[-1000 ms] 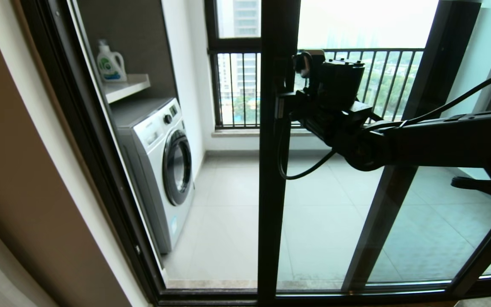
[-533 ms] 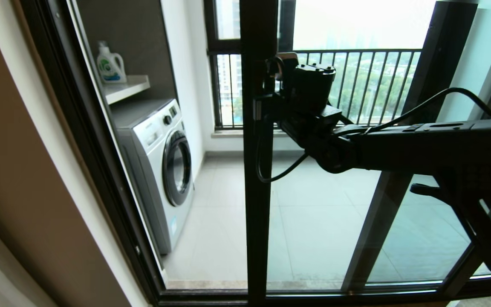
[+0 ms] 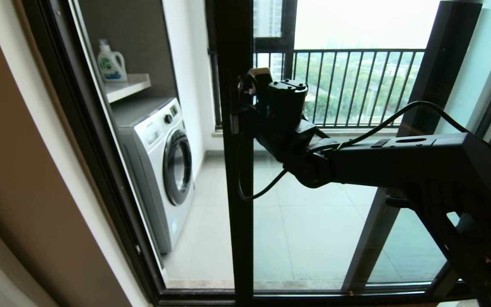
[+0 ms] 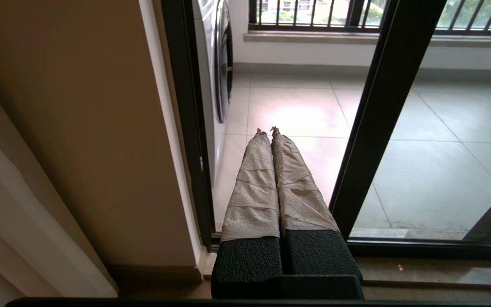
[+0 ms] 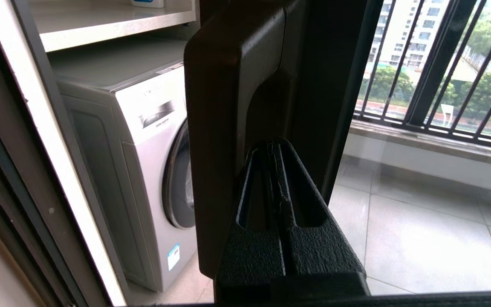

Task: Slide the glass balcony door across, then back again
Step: Close the slid door

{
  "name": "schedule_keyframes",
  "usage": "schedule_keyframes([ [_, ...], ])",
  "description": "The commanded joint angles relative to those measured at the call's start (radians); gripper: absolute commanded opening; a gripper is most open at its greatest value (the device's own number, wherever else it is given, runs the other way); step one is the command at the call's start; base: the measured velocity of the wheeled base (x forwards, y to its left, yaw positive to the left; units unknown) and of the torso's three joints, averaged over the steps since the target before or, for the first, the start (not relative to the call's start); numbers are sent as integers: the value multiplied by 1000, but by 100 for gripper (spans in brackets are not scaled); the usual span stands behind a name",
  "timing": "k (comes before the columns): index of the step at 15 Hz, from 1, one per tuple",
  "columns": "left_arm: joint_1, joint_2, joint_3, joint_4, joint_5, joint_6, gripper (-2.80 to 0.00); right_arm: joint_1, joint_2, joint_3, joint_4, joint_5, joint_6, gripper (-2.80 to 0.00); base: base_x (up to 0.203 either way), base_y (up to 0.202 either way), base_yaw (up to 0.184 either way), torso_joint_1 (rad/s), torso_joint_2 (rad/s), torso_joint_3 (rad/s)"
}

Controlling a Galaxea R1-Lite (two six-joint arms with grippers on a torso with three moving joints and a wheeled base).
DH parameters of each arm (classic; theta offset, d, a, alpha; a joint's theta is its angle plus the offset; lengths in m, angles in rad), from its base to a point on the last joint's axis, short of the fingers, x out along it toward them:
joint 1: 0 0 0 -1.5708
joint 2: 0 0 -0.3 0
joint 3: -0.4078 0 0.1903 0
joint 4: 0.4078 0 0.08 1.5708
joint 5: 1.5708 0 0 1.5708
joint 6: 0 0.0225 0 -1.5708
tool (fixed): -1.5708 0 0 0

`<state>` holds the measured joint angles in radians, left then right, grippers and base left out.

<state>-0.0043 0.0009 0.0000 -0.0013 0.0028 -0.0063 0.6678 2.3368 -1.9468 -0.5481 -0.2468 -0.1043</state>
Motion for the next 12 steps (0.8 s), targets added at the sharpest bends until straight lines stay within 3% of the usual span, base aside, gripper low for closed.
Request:
schedule_keyframes([
  [1,0,2,0,0,0,-1,-280,-3,-5,0,-11,-20,0,-280,0,0,0,0,0,0],
  [5,0,1,0,0,0,0,-280,-52,-74,37,-26,-56,3,-280,0,0,0,0,0,0],
  [12,1,1,0,0,0,-1,-280,-136,-546,587,-28,-29,5,-280,0,0,0,0,0,0],
])
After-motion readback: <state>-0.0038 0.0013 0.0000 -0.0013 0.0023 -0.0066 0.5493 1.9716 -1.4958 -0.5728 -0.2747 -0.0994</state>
